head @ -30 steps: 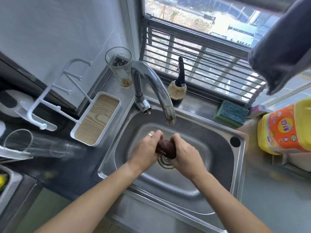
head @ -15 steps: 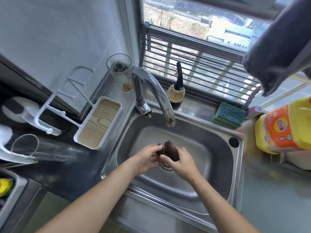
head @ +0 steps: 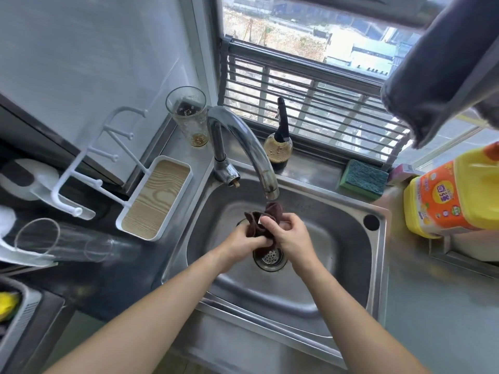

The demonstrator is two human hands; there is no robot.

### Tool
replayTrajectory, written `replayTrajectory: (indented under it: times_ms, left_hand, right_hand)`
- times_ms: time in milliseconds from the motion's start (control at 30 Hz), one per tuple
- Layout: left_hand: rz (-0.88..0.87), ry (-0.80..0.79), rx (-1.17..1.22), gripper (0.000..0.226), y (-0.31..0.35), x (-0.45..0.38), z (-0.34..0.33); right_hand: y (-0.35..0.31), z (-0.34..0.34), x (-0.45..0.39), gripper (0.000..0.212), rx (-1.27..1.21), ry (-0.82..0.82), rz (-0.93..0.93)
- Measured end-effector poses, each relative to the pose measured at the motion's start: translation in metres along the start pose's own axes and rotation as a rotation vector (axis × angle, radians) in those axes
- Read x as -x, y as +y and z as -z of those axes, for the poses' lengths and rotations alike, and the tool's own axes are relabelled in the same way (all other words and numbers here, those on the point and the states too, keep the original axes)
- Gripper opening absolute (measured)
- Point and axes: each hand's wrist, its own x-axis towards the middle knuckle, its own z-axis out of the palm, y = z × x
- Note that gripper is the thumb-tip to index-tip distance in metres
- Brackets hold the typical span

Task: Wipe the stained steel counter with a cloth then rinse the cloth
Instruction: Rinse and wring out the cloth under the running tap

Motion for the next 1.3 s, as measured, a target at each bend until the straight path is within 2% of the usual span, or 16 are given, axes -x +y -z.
replayTrajectory:
  times_ms: [67, 133, 200, 267, 333, 367, 433, 500, 600, 667, 800, 900, 967, 1067, 1200, 1300]
  left_hand:
    - [0.076, -0.039, 0.062, 0.024, 0.002, -0.002, 0.003]
    - [0.141, -0.071, 0.155, 0.030, -0.001, -0.004, 0.006]
    - [0.131, -0.052, 0.198, 0.035, -0.004, -0.006, 0.003]
    - [0.114, 0.082, 0.252, 0.039, 0.000, -0.007, -0.003]
    - [0.122, 0.266, 0.406, 0.045, 0.006, -0.011, -0.004]
    - [0.135, 0.293, 0.488, 0.047, 0.008, -0.013, -0.001]
    - [0.191, 0.195, 0.543, 0.053, 0.014, -0.010, 0.001]
    - [0.265, 0.036, 0.464, 0.058, 0.013, -0.006, -0.003]
    - [0.350, -0.167, 0.328, 0.073, 0.012, -0.003, -0.014]
    - [0.355, -0.161, 0.256, 0.066, 0.016, 0.002, -0.017]
    - [0.242, 0.022, 0.321, 0.045, 0.017, 0.003, -0.017]
    - [0.186, 0.082, 0.237, 0.042, 0.019, 0.002, -0.018]
    - [0.153, 0.088, 0.177, 0.044, 0.021, 0.001, -0.016]
    - [0.140, 0.090, 0.093, 0.051, 0.024, 0.001, -0.010]
    - [0.188, 0.135, 0.108, 0.062, 0.024, 0.000, 0.002]
    - [0.211, 0.103, 0.160, 0.060, 0.022, -0.001, 0.009]
  right_hand:
    - [-0.003, 0.003, -0.001, 0.061, 0.072, 0.068, 0.008]
    - [-0.005, 0.006, -0.001, 0.067, 0.130, 0.063, 0.035]
    - [-0.007, 0.007, 0.000, 0.059, 0.012, 0.007, 0.042]
    - [-0.008, 0.008, 0.003, 0.050, -0.110, -0.049, 0.038]
    - [-0.009, 0.013, 0.006, 0.050, -0.146, -0.134, -0.018]
    - [-0.010, 0.016, 0.008, 0.049, -0.155, -0.188, -0.039]
    - [-0.012, 0.021, 0.013, 0.034, -0.148, -0.274, -0.030]
    - [-0.014, 0.026, 0.017, 0.022, -0.139, -0.337, -0.020]
    - [-0.015, 0.031, 0.022, 0.017, -0.127, -0.391, -0.022]
    - [-0.015, 0.033, 0.024, 0.018, -0.084, -0.357, -0.027]
    - [-0.014, 0.036, 0.019, 0.014, 0.011, -0.109, -0.066]
    - [-0.013, 0.034, 0.015, 0.008, 0.121, 0.051, -0.042]
    - [-0.016, 0.033, 0.015, 0.006, 0.110, 0.117, -0.042]
    - [-0.019, 0.031, 0.019, 0.006, 0.106, 0.163, -0.017]
    - [-0.024, 0.037, 0.021, 0.009, 0.126, 0.273, 0.012]
    - [-0.025, 0.037, 0.017, 0.013, -0.006, 0.177, -0.073]
